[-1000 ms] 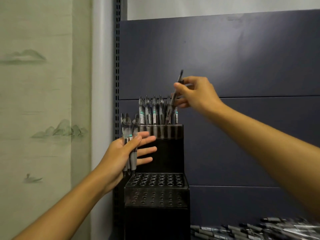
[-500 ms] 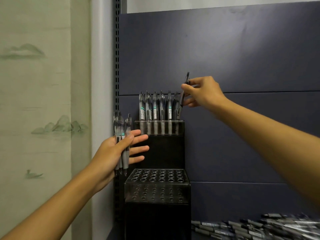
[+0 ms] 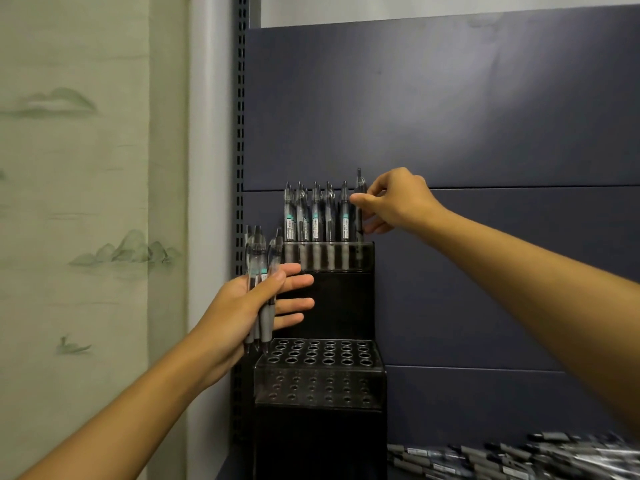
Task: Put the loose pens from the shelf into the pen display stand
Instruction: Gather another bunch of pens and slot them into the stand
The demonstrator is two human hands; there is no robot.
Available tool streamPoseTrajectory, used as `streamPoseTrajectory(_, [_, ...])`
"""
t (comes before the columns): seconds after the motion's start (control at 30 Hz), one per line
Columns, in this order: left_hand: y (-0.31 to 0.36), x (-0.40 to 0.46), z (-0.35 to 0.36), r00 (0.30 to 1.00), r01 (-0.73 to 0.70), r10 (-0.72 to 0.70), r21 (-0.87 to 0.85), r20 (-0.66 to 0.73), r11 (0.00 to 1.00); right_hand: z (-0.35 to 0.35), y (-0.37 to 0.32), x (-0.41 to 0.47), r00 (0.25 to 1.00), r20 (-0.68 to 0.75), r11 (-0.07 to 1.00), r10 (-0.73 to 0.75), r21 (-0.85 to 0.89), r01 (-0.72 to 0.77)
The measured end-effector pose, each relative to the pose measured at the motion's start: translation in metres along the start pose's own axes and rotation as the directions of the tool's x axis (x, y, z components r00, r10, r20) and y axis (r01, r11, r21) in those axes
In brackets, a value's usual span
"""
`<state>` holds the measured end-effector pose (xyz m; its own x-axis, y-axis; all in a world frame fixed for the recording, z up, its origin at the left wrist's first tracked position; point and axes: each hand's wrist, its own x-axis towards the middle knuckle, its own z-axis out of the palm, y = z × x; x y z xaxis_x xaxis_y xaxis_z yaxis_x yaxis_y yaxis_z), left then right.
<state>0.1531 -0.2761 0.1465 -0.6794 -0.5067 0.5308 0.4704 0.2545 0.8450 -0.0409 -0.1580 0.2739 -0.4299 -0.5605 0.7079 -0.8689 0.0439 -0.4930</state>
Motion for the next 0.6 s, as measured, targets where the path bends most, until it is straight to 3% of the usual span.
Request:
streamPoseTrajectory(0.1, [-0.002, -0.001, 0.001, 1.000, 0.007, -0.007, 0.014, 0.012, 1.000, 0.002, 0.000, 0.000, 0.997, 0.068, 0.997, 0.035, -0.075, -0.030])
streamPoseTrajectory(0.3, [0.000, -0.004, 0.001, 1.000, 0.010, -0.011, 0.028, 0.029, 1.000, -0.003, 0.006, -0.012, 1.000, -0.020, 0.996, 0.005, -0.093, -0.007])
streamPoseTrajectory(0.4, [0.002, -0.005, 0.002, 0.999, 0.014, -0.014, 0.007, 0.035, 1.000, -0.004, -0.002, -0.028, 0.992, -0.080, 0.996, -0.093, -0.015, 0.093])
streamPoseTrajectory(0.53, [0.005, -0.007, 0.011, 0.998, 0.028, -0.026, -0.039, 0.064, 0.999, 0.013, -0.025, -0.055, 0.976, 0.115, 0.954, -0.185, 0.259, 0.151])
streamPoseTrajectory(0.6, [0.007, -0.008, 0.018, 0.996, 0.021, -0.018, -0.039, 0.090, 0.999, 0.024, -0.031, -0.063, 0.960, 0.190, 0.947, -0.204, 0.286, 0.145])
